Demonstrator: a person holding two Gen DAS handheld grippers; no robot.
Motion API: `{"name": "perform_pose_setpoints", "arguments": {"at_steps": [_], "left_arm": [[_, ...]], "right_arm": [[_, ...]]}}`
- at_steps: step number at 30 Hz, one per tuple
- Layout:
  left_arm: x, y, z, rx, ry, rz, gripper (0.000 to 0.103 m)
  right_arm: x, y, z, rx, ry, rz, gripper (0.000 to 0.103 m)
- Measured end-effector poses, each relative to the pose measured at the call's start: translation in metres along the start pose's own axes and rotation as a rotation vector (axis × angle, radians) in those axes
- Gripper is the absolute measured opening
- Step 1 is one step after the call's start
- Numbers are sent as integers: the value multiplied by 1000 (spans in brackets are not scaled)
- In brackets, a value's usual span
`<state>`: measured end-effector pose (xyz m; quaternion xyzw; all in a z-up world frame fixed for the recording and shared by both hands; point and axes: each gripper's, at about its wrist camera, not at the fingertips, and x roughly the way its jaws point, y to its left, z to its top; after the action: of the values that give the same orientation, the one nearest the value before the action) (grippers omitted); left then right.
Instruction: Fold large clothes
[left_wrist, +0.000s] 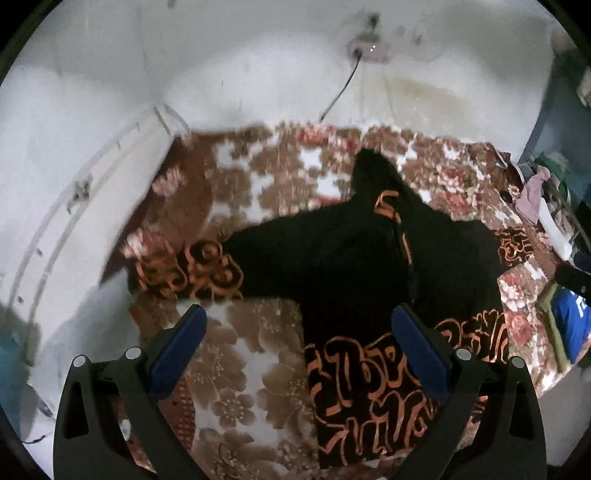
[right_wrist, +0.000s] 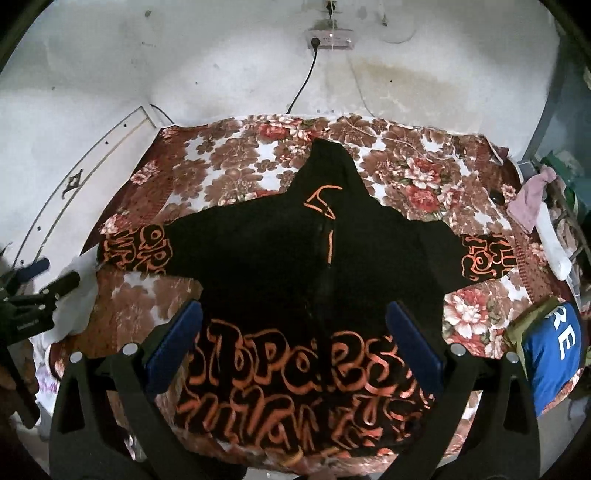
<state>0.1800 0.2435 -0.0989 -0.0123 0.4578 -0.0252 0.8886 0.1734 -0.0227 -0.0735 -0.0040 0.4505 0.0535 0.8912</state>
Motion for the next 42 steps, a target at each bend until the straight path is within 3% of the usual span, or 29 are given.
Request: {"name": "perform_pose_setpoints", "arguments": {"at_steps": [2,6,11,15,21,28,32,39,42], "left_arm": [[27,20,0,-12,53,10,98],[71,67,-10,-105,70,55,98],[134,142,-25,-286,77,64,98],[178,204,-41,-438,17,15,98],[246,271,-55,-499,-36,21,98],[303,357,-72,-670,-118,-36,98],[322,389,-78,-749,-155,-90,97],[350,409,-66,-752,-161,-177,96],[359,415,-65,-760,-129,-116,75]], "right_arm": [[16,18,5,-6,15,-5,98],[57,53,9,-80,41,-20,98],[122,96,4,-166,70,31,98],[180,132,-4,-244,77,30,98],[262,187,-13,-323,126,-14,98],[325,222,-28,-413,140,-28,98],[356,235,-40,-464,137,-34,98],[384,259,-54,-570,113,-12,98],[398,267,-62,-605,123,18,98]]}}
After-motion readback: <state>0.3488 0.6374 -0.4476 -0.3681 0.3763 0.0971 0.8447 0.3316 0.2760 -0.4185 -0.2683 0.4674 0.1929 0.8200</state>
